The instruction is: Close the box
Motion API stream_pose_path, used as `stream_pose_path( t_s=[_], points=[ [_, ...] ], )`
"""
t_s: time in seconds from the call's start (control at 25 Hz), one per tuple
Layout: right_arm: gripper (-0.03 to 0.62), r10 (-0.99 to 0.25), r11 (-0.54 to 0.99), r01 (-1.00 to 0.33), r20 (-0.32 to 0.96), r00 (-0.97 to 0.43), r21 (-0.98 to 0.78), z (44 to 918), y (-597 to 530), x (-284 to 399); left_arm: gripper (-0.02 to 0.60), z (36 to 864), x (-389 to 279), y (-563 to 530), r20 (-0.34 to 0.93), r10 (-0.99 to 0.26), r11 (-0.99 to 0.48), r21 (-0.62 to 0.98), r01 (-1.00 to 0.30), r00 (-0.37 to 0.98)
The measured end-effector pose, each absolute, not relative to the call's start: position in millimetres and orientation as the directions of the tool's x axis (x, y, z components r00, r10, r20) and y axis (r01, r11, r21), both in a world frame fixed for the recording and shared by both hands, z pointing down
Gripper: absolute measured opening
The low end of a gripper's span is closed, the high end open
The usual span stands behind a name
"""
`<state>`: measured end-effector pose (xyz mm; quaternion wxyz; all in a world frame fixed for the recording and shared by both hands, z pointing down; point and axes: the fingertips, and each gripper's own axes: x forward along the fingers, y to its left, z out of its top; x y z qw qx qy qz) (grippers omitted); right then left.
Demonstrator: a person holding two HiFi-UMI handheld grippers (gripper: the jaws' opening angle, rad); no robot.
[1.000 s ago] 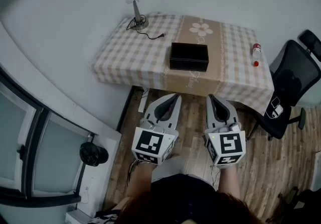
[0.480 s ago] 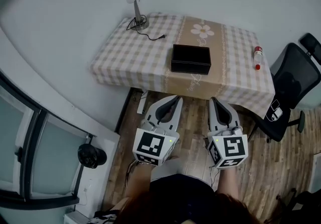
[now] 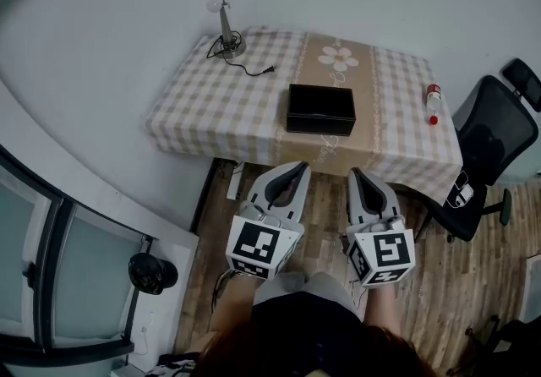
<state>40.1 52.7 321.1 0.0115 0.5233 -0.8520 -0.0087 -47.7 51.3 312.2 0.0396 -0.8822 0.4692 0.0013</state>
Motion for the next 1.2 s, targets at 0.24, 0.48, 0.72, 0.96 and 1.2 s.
stream_pose_path(
  t_s=[0.24, 0.48, 0.72, 0.96, 1.2],
  points=[
    [0.017, -0.88, 0.474, -0.88, 0.011, -0.474, 0.021, 317, 44, 33, 0.026, 308, -54, 43, -0.052, -0.832, -0.551, -0.048, -0.833, 0.553],
    [0.016, -0.881, 0.473, -0.88, 0.014, -0.472, 0.038, 317, 27, 33, 0.026, 307, -54, 27, -0.054, -0.835, -0.546, -0.047, -0.837, 0.548],
    [0.016, -0.889, 0.459, -0.888, 0.009, -0.459, 0.036, 315, 8, 39, 0.026, 305, -52, 11, -0.056, -0.832, -0.549, -0.051, -0.834, 0.552],
    [0.017, -0.893, 0.451, -0.892, 0.012, -0.45, 0.035, 320, -13, 42, 0.026, 309, -54, -11, -0.048, -0.836, -0.545, -0.053, -0.837, 0.547],
    [0.017, -0.892, 0.453, -0.891, 0.018, -0.453, 0.033, 323, -36, 42, 0.026, 311, -54, -33, -0.039, -0.838, -0.542, -0.05, -0.839, 0.544]
  ],
)
